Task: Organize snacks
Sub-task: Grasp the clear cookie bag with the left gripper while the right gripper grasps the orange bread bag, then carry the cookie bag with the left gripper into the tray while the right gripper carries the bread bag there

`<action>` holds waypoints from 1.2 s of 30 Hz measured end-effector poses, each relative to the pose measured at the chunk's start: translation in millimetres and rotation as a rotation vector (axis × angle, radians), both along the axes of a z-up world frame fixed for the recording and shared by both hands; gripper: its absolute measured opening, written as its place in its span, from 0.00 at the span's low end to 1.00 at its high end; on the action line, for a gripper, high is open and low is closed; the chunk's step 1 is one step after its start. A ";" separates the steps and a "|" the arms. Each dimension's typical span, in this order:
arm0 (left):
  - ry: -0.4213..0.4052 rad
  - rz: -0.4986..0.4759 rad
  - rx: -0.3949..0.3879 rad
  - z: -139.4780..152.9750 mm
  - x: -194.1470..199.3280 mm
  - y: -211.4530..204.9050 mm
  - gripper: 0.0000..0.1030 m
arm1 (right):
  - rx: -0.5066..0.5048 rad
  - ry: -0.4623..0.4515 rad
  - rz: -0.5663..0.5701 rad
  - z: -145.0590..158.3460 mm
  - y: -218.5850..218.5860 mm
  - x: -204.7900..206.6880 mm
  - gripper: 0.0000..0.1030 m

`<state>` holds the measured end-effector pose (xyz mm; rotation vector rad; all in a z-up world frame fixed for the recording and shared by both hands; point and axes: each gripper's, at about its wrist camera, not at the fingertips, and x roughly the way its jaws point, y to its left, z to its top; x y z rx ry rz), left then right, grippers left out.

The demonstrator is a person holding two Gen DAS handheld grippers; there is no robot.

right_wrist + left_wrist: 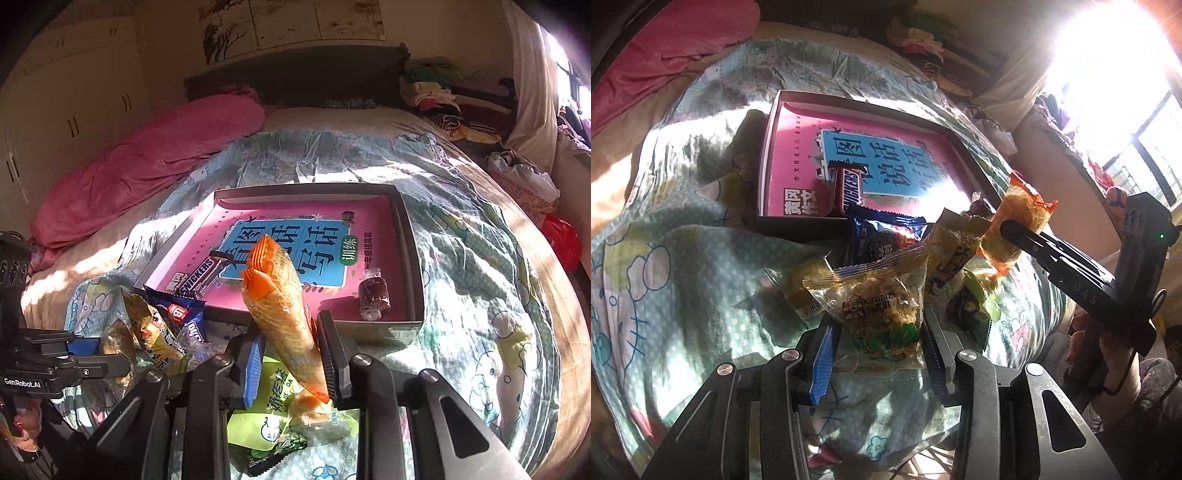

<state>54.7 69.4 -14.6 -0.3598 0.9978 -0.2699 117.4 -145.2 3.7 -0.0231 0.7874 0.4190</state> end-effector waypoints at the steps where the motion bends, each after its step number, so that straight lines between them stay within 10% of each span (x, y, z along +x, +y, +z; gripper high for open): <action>1: -0.013 0.003 0.004 3.5 -0.1 0.3 0.43 | 0.006 -0.001 -0.002 1.2 -0.6 0.3 0.28; 36: -0.162 0.153 0.117 39.6 47.8 27.1 0.43 | 0.133 -0.080 -0.039 41.9 -12.4 21.1 0.22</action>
